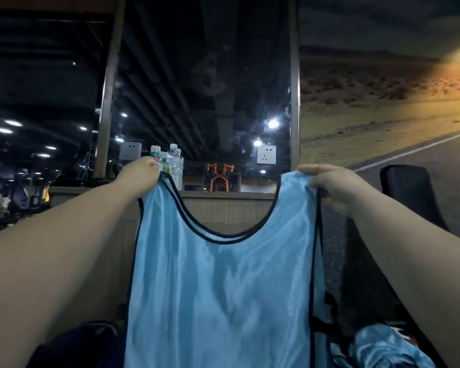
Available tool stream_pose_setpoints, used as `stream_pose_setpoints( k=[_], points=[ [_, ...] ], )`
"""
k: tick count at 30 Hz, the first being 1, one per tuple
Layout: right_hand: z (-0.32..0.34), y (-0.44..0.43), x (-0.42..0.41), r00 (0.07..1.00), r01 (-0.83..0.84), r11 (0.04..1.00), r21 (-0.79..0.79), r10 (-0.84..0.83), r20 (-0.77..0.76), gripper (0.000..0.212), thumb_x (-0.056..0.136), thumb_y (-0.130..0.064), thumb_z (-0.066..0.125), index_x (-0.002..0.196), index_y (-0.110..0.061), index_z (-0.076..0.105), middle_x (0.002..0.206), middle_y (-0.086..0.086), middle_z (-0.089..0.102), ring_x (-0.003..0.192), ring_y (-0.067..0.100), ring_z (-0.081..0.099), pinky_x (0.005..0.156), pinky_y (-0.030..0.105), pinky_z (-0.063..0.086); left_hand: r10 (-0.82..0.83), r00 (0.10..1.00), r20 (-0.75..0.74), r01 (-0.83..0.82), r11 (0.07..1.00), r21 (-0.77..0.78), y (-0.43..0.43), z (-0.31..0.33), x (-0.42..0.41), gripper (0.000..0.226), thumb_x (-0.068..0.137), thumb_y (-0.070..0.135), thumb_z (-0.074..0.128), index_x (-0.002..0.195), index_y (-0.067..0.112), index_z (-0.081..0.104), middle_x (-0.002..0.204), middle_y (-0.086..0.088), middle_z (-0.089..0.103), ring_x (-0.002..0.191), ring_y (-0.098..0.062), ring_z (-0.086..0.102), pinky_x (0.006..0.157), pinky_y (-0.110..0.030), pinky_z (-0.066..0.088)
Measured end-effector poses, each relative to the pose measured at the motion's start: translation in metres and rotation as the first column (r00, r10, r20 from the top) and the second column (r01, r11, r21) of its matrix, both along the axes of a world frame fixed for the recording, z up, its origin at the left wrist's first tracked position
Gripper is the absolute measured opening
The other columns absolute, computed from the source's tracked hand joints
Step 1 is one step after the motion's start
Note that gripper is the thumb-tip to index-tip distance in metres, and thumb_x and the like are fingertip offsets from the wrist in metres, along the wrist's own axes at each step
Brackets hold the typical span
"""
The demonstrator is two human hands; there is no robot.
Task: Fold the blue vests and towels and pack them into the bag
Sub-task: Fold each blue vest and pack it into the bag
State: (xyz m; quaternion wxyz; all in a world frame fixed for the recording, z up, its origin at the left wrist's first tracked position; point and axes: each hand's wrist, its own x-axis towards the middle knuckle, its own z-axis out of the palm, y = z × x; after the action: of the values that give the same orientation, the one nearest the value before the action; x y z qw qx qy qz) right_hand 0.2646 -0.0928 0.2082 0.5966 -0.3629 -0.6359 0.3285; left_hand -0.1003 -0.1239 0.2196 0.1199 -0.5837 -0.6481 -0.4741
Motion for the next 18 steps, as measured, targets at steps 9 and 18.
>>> stream_pose_setpoints(
  k=[9, 18],
  points=[
    [-0.014, -0.007, -0.067, 0.969, -0.102, 0.966, 0.237, 0.043, 0.242, 0.048, 0.089, 0.006, 0.055, 0.095, -0.04, 0.07, 0.119, -0.006, 0.065, 0.108, 0.014, 0.063, 0.094, 0.035, 0.054, -0.467, 0.866, 0.177, 0.484, 0.872, -0.07, 0.008, -0.018, 0.089, 0.038, 0.086, 0.052, 0.064, 0.112, 0.024, 0.067, 0.104, 0.012, 0.061, 0.095, -0.007, 0.055, 0.065, -0.019, 0.036],
    [-0.028, 0.002, -0.08, 0.951, -0.095, 0.962, 0.256, 0.011, 0.309, 0.041, 0.084, -0.002, 0.066, 0.11, -0.033, 0.07, 0.115, -0.008, 0.066, 0.108, 0.011, 0.062, 0.093, 0.033, 0.054, -0.524, 0.831, 0.186, 0.548, 0.829, -0.114, 0.027, -0.033, 0.093, 0.016, 0.077, 0.045, 0.078, 0.073, 0.03, 0.072, 0.083, 0.003, 0.072, 0.079, -0.018, 0.065, 0.075, -0.034, 0.05]
  ],
)
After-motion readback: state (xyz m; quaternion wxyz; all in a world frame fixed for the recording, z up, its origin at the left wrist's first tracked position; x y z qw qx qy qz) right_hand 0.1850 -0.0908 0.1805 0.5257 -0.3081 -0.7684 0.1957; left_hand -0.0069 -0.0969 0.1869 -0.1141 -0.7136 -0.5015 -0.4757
